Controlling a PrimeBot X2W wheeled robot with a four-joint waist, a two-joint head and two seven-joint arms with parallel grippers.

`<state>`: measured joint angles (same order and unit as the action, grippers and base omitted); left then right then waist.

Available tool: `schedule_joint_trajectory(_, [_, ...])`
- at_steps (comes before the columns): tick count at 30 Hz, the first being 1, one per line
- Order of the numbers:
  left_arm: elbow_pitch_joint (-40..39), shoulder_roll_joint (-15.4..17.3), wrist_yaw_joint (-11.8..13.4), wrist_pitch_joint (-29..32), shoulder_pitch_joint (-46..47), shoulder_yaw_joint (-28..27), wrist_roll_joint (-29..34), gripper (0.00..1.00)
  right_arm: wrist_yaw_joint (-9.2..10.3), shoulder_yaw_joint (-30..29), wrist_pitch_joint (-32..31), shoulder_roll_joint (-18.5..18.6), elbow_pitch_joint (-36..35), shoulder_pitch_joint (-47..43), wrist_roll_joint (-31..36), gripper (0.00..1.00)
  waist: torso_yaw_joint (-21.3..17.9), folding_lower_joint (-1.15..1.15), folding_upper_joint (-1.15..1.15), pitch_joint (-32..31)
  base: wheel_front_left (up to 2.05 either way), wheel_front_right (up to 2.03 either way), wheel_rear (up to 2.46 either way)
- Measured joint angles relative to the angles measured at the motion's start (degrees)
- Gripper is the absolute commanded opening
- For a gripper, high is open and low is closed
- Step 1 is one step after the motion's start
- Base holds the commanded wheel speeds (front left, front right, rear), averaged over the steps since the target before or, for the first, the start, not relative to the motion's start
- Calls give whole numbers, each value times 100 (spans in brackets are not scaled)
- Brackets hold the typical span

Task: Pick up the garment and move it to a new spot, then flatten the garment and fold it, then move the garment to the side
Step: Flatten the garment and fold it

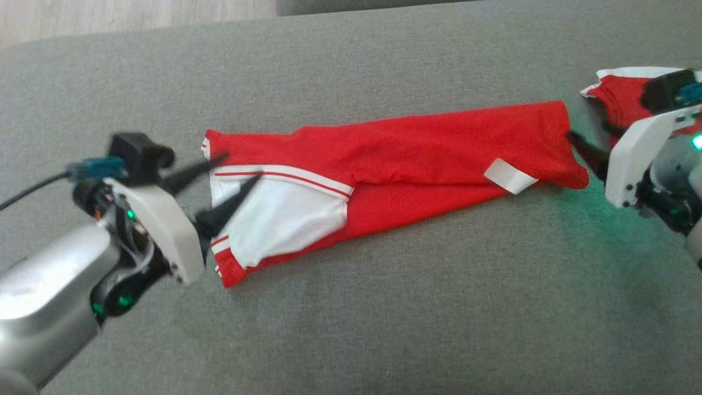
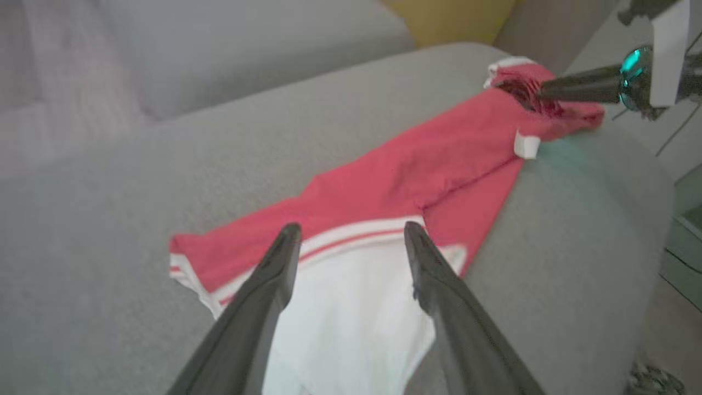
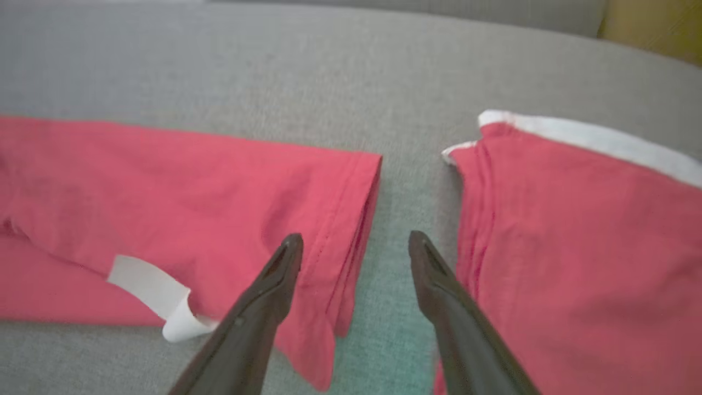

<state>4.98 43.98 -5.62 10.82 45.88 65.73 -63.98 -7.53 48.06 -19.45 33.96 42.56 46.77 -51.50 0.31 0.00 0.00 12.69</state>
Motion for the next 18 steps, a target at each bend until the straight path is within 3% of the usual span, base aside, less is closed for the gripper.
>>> schedule_joint_trajectory(6, [388,-396,631,-1373,-1,-679,131,100,0,-338,1138,-62,71,197,235,100,-12,0,0,-153,0,0,0])
schedule_joint_trajectory(10, [569,-610,1132,-2216,-106,-1092,244,100,0,-643,2042,-313,159,222,431,100,-12,0,0,-280,0,0,0])
schedule_joint_trajectory(14, [639,-827,1575,-2516,-468,-1663,322,100,0,-1036,2903,-717,267,155,660,100,-12,0,0,-431,0,0,0])
schedule_joint_trajectory(18, [480,-1215,1806,-2532,-1149,-2669,842,100,0,-1555,3308,-1145,297,-55,1061,100,-5,0,0,-548,0,0,0])
